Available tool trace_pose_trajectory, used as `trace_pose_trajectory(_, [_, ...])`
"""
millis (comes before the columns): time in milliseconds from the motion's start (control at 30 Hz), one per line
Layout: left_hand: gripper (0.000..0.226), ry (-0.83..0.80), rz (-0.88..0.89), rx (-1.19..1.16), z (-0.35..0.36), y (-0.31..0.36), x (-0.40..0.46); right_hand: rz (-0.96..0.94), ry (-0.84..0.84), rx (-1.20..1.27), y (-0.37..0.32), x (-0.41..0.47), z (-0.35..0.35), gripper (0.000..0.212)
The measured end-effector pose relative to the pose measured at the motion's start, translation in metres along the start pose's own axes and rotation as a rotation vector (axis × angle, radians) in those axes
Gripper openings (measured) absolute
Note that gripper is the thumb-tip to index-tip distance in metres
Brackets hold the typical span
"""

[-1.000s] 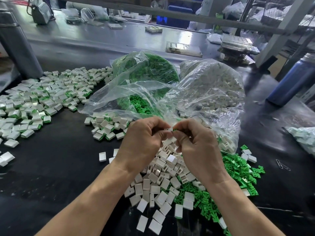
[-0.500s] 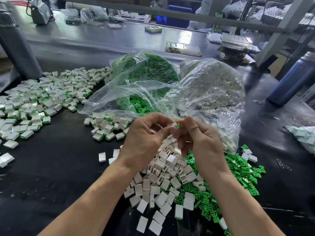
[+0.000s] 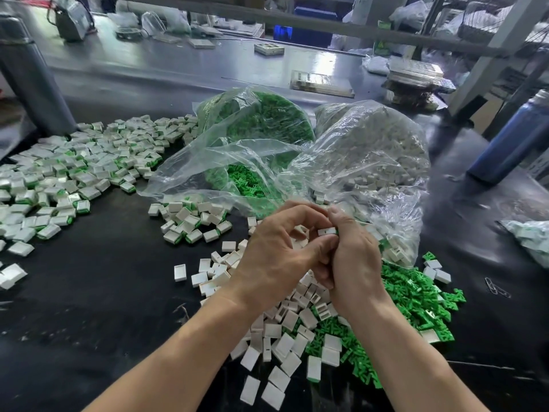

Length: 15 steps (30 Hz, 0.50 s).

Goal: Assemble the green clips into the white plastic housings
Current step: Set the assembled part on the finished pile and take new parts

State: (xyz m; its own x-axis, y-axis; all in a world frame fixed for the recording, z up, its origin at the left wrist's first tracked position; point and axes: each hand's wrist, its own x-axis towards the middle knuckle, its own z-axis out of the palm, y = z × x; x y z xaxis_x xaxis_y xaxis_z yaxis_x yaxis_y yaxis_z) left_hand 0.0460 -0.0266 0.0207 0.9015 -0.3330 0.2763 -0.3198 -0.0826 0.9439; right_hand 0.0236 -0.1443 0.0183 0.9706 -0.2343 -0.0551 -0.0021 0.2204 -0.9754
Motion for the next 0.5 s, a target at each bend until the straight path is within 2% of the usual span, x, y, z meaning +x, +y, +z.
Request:
trace_pose_trajectory(133, [0.013, 0.005, 0.021, -0.011, 0.0039, 0.0004, -0.0021, -0.021, 0.030, 0.104, 0.0006, -0.0014, 0.0015, 0.053])
trace_pose_trajectory(500, [0.011, 0.057, 0.096, -0.016, 0.0080, 0.0030, -0.0050, -0.074, 0.081, 0.105, 0.0039, -0.0006, 0.0049, 0.040])
